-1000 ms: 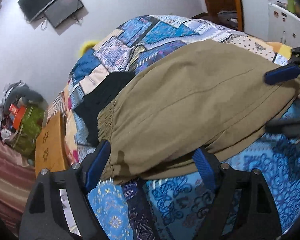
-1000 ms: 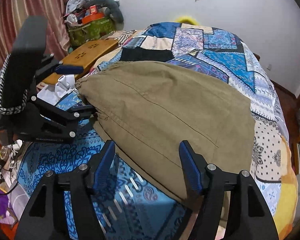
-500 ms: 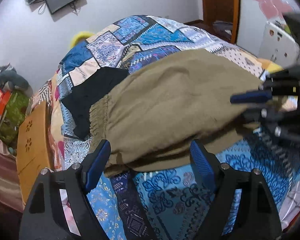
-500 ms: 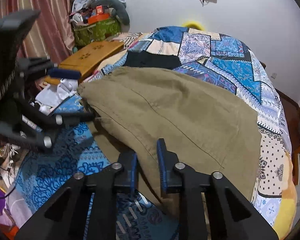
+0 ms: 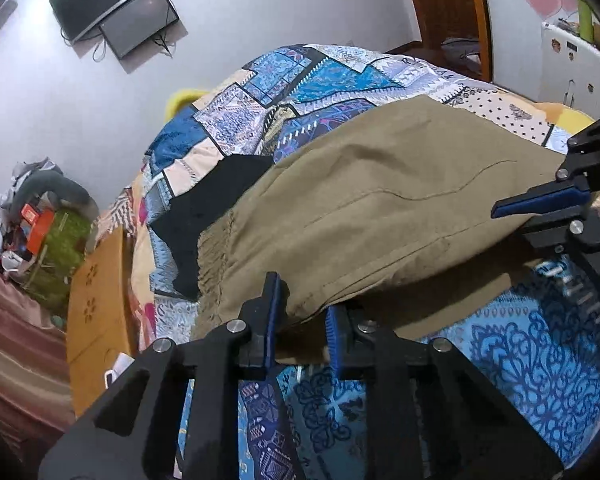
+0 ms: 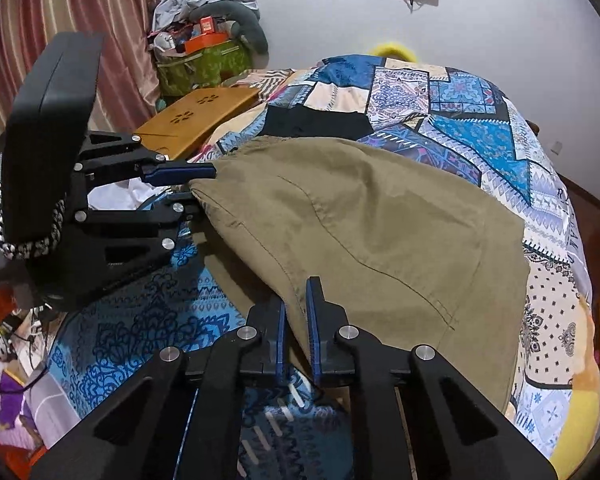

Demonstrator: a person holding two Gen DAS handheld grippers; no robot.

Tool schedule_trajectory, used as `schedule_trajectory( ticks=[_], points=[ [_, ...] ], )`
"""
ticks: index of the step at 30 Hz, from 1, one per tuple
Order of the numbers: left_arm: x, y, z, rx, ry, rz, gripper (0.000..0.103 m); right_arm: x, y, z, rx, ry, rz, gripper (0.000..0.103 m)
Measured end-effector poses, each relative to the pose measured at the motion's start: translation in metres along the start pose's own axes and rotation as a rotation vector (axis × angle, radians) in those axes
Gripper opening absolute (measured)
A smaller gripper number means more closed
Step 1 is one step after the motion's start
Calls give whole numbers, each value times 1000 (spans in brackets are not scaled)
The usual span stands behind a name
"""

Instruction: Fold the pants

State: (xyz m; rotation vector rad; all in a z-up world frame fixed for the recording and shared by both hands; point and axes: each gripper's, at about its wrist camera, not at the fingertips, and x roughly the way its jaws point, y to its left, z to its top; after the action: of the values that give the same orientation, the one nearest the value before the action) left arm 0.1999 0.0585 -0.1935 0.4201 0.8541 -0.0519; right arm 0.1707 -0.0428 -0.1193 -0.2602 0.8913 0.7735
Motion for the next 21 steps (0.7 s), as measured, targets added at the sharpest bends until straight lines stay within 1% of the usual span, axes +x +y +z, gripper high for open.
schedule_trajectory(
  ticks=[4,7,9,10,11,12,14,15,19,21],
  points=[
    [6,5,-13,-32,47,-72,21,5,1,-6,10,11,10,9],
    [11,8,-24,-77,80,-130,22,9,-1,-10,35,38,32,13],
    [7,11,-30,-109,84,-152,23,5,0,-12,43,36,32,15],
    [4,14,-32,-125,91,-158,23,1,1,-12,47,38,37,18],
    [1,17,-33,-139,97,-162,23,-1,1,-11,53,43,48,20],
    [-4,20,-33,-150,97,-161,23,-6,0,-10,69,49,76,21],
    [-13,24,-30,-158,86,-168,23,-12,-3,-9,104,39,126,21],
    [-19,27,-28,-164,75,-178,23,-17,-5,-6,122,22,137,22],
    [-37,42,-10,-225,12,-179,24,-21,-8,4,154,-31,102,26],
    [-35,52,-1,-282,-3,-184,29,-16,-9,8,156,-38,65,26]
  ],
)
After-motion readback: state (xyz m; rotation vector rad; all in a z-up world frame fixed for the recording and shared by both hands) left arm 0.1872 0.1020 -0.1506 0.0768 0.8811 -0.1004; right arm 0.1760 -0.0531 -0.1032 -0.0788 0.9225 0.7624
